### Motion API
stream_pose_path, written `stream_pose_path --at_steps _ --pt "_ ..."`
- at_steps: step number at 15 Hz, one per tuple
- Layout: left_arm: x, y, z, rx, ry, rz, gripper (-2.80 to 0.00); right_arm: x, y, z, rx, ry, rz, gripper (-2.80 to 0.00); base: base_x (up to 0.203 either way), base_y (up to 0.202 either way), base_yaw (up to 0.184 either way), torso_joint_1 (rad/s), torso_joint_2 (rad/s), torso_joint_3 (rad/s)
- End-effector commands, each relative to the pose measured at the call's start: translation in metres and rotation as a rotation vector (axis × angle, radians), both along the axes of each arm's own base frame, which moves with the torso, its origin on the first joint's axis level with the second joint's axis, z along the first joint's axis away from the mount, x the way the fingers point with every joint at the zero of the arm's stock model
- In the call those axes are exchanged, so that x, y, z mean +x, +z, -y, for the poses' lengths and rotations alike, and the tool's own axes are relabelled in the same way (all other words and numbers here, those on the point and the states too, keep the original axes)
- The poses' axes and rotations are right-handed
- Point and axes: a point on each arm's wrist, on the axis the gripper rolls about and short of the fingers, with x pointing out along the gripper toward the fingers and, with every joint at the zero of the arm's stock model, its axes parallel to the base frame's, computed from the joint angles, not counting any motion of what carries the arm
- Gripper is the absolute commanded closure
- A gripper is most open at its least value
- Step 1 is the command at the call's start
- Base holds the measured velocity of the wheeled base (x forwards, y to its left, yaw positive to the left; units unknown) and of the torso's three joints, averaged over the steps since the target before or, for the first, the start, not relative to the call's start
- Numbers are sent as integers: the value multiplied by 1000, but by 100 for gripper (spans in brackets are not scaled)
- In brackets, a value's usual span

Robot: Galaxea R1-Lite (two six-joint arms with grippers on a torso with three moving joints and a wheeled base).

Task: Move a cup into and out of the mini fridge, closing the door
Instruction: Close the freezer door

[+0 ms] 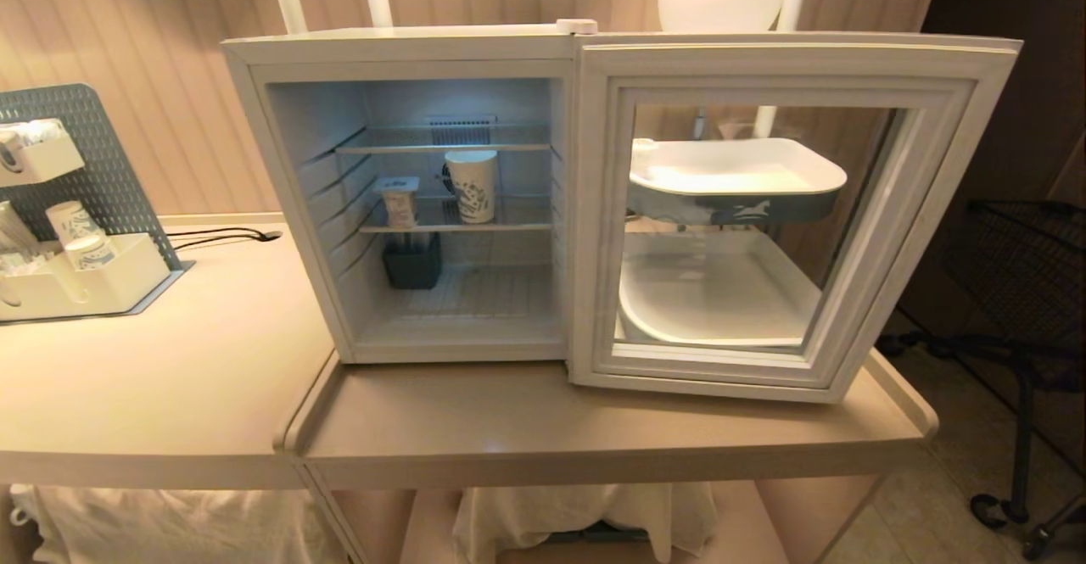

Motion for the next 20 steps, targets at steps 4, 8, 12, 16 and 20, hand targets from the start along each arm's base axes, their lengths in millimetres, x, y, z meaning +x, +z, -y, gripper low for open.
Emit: stream_pose_path --at_steps 4,8,12,16,20 --pt "0 0 0 -2 0 0 0 0 0 0 -1 -2 1 0 0 -132 -3 2 4 1" --pt "0 0 0 -2 0 0 0 -3 16 0 39 -15 77 0 0 0 0 0 0 0" --pt "0 0 0 -2 0 0 0 -20 153 1 71 -72 301 0 0 0 0 0 0 0" --pt "0 0 0 -2 0 0 0 107 208 7 151 -267 -12 0 0 0 0 0 0 0" --pt "0 0 0 -2 0 0 0 247 199 35 192 -468 -164 0 0 0 0 0 0 0"
